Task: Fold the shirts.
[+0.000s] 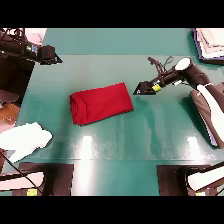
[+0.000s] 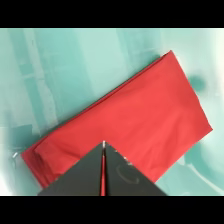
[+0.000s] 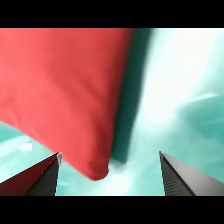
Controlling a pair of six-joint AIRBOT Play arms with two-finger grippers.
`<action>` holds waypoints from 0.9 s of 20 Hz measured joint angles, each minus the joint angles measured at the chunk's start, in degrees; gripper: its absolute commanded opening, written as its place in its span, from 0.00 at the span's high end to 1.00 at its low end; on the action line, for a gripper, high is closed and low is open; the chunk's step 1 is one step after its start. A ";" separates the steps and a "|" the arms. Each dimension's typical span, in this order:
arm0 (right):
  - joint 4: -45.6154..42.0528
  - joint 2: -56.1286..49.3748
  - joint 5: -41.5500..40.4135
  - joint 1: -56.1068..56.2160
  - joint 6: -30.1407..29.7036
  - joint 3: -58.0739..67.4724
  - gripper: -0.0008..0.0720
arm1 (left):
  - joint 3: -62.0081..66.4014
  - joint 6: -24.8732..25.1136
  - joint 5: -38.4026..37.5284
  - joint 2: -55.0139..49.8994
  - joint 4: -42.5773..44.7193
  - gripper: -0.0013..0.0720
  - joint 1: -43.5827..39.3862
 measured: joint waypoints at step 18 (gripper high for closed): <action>15.04 -14.51 1.64 9.97 -2.21 16.33 0.96 | 0.00 1.01 -0.33 0.00 -0.09 0.95 -2.23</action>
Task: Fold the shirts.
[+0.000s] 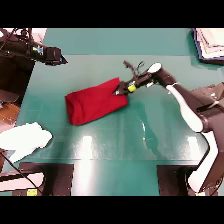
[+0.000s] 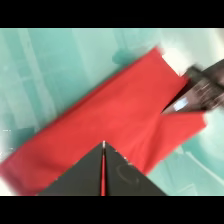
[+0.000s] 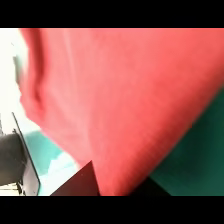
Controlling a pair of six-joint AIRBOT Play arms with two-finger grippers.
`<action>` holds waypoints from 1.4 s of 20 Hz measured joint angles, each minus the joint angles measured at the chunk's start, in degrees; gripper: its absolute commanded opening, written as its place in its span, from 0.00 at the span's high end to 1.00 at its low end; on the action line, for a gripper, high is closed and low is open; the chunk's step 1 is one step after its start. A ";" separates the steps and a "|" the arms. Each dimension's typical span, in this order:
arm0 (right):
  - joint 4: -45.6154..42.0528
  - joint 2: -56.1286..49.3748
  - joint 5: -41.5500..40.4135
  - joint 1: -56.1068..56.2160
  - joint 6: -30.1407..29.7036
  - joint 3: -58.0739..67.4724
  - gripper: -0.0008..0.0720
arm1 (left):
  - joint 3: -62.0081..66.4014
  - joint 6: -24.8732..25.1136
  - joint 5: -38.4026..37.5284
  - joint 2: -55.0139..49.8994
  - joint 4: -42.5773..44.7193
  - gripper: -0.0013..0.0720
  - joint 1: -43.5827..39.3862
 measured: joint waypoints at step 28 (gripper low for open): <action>-25.16 27.30 1.62 -54.18 13.38 14.05 0.97 | 0.00 -0.09 7.17 0.00 -0.11 0.95 -14.88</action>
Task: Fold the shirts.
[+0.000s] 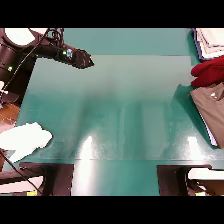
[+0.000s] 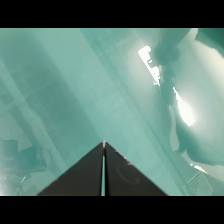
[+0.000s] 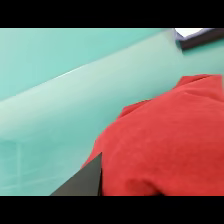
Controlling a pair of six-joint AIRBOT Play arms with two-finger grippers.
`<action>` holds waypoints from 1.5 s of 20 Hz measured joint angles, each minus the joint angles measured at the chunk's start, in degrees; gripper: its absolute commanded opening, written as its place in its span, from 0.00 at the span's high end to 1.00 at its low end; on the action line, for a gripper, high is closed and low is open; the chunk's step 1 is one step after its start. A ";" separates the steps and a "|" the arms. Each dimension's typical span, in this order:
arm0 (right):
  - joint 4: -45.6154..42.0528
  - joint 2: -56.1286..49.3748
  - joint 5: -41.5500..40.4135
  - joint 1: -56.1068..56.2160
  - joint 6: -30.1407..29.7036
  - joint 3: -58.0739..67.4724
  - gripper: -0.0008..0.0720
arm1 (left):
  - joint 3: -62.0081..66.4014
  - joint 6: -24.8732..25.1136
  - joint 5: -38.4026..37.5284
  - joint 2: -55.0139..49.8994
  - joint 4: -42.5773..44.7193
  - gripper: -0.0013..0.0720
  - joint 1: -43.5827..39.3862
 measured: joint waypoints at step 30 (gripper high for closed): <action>-11.15 36.35 7.04 -19.30 1.79 -52.72 0.14 | 0.00 1.46 -0.22 0.00 0.11 0.95 -0.02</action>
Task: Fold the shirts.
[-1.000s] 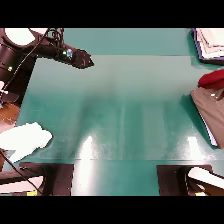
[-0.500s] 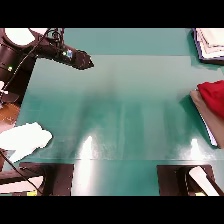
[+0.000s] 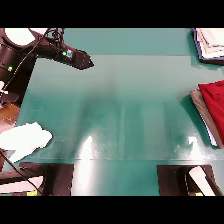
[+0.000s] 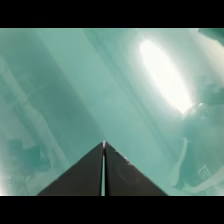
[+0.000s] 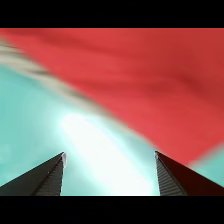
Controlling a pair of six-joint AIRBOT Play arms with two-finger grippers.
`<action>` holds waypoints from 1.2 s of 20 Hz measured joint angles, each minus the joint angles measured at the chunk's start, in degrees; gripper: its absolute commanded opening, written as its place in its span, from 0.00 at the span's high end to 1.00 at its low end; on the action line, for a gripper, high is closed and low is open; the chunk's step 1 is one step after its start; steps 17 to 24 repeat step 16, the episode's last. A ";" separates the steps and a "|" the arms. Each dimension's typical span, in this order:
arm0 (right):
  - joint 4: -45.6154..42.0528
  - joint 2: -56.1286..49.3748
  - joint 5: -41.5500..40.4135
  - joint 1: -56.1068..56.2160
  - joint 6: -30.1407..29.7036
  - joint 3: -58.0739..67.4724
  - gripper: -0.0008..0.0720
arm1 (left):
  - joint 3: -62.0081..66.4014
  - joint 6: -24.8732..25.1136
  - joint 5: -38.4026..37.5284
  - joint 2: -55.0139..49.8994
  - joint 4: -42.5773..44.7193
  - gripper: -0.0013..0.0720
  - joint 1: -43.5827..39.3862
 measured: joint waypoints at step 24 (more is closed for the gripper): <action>20.61 -7.28 -6.45 23.37 -6.38 -0.26 0.96 | 0.00 0.04 0.37 0.00 -0.11 0.95 0.00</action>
